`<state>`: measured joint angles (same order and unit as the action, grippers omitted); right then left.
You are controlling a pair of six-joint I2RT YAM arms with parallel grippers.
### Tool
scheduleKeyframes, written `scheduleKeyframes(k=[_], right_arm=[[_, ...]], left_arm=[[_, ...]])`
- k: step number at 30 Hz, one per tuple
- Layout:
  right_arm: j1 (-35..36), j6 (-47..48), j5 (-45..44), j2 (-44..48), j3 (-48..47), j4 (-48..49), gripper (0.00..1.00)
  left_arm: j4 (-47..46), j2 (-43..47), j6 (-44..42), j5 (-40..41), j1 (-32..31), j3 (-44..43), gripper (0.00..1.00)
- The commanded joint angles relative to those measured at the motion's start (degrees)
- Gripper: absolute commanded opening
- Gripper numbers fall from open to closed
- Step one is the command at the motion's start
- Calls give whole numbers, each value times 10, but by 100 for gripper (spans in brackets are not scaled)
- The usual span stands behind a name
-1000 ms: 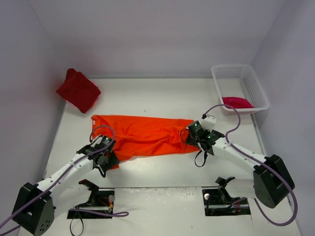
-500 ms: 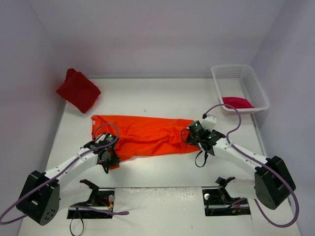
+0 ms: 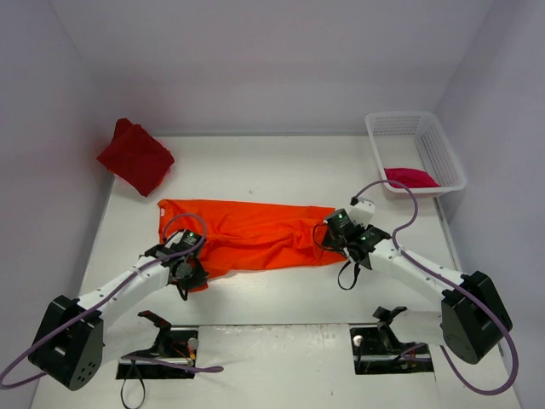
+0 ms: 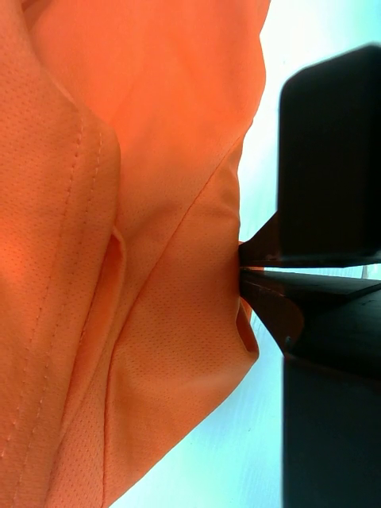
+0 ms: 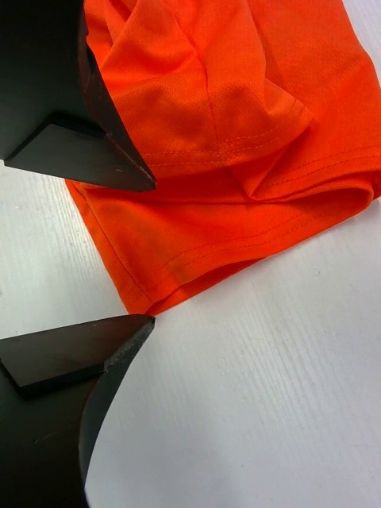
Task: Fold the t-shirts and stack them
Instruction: Grap the side of the flattened tshirt closest away from the robot with both arms
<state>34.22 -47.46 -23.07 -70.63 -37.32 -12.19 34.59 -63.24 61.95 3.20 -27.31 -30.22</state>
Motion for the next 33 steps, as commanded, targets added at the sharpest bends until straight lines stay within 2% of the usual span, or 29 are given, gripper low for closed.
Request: scheduleKeyframes(k=[1,20,33], right_arm=[[1,-5,-21,-7,-12,-5,60],[3,-25,-12,-54,-5,-6,59],[11,-37,-4,-54,18,-5,53]], left_arm=[[0,17,-6,4,-3,-30,0],[45,79,-13,14,2,-51,0],[44,84,-16,12,5,-44,0]])
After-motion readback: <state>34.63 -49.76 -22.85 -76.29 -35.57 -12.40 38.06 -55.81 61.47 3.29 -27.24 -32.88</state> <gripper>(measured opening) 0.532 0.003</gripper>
